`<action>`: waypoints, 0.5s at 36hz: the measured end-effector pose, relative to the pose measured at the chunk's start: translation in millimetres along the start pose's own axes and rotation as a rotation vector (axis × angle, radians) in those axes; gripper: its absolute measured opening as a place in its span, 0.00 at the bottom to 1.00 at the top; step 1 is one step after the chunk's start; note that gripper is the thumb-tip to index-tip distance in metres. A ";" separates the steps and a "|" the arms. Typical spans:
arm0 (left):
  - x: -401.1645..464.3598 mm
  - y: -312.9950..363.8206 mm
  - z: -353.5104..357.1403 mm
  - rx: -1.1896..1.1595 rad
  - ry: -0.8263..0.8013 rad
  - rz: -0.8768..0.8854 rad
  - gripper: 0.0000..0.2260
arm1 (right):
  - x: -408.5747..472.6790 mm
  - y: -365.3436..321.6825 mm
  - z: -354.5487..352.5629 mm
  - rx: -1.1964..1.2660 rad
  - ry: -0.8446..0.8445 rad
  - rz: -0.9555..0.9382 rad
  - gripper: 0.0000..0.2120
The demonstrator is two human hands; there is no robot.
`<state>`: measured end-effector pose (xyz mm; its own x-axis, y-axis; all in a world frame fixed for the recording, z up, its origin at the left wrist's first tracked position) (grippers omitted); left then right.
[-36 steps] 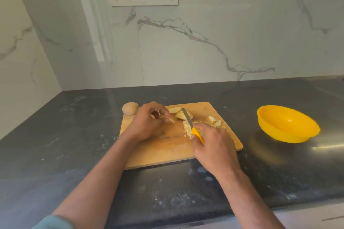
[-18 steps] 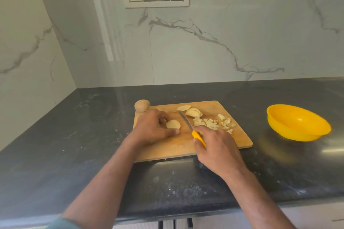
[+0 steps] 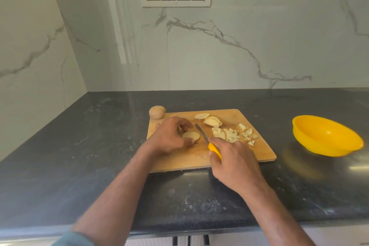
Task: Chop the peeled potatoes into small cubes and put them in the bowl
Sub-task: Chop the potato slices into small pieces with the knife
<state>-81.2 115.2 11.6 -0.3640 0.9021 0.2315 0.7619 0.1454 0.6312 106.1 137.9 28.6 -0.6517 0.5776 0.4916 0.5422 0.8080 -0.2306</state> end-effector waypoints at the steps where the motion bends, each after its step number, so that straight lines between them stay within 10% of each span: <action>1: -0.3 0.6 0.1 0.000 -0.001 0.004 0.21 | 0.0 0.9 1.0 0.000 -0.002 0.012 0.21; 18: -0.3 -0.1 -2.7 -0.066 0.036 -0.024 0.26 | 4.0 -7.9 3.8 -0.017 -0.085 -0.031 0.14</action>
<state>-82.6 113.8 13.4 -0.4018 0.8834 0.2412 0.7163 0.1391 0.6838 97.3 134.3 29.2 -0.7106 0.5607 0.4252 0.5294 0.8240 -0.2018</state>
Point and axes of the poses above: each hand's wrist, its own x-axis towards the middle knuckle, its own z-axis out of the palm, y = z × x, the point moved 8 cm from there along x, towards the middle knuckle, and after that the axes turned 3 degrees about y, right-handed, at the moved point
